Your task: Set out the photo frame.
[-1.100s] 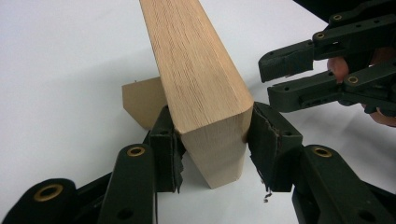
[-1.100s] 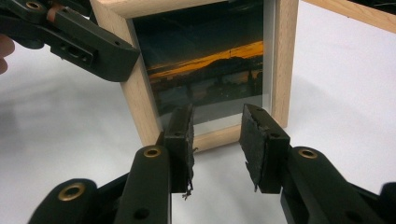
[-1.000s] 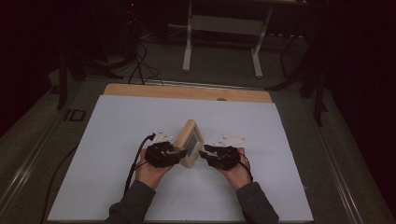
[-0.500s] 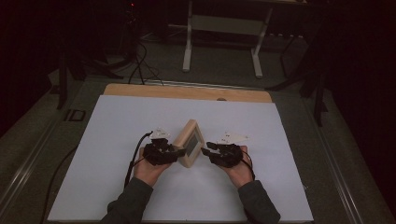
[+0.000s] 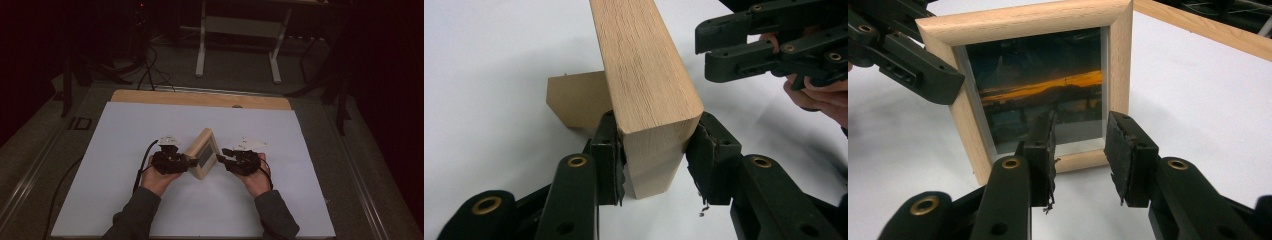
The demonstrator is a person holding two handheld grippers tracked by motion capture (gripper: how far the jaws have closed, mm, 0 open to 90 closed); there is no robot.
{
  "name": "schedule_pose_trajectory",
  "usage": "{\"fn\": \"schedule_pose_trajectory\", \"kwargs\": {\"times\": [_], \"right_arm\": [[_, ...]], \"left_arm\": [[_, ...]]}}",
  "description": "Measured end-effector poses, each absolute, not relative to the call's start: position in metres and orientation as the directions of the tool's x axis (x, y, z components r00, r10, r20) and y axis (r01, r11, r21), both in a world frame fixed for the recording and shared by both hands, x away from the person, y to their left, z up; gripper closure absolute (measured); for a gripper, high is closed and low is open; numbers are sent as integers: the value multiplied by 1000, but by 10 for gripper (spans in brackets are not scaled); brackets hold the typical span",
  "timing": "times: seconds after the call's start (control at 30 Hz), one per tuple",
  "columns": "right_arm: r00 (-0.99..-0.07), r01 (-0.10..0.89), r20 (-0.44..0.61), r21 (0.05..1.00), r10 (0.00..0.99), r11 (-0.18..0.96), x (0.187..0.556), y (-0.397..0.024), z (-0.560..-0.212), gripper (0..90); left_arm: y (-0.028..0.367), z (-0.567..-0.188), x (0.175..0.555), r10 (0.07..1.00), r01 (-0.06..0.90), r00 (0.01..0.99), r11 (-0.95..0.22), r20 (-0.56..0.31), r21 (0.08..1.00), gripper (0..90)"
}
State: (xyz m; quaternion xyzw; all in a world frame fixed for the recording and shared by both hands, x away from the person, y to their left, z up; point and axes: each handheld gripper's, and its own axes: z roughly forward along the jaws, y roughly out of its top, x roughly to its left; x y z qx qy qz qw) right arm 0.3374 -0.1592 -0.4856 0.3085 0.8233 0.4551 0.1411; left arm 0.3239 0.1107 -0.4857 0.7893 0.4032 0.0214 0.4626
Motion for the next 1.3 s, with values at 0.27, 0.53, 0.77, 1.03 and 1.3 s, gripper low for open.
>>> {"fn": "schedule_pose_trajectory", "kwargs": {"times": [0.27,0.53,0.77,1.03,1.3], "right_arm": [[-764,386,52,836,643,391,341,-159,-485,640],[-766,383,47,835,641,396,345,-157,-482,639],[-765,379,48,839,642,390,350,-155,-478,632],[-762,381,57,845,645,375,357,-153,-472,621],[-761,379,64,852,645,362,361,-150,-467,614]], "left_arm": [[116,-488,329,624,621,691,-253,-365,742,611],[119,-487,335,594,622,710,-279,-377,732,613],[120,-485,339,574,620,725,-302,-381,724,615],[124,-488,344,542,615,740,-308,-398,726,616],[125,-488,348,520,608,755,-327,-400,723,617]]}}
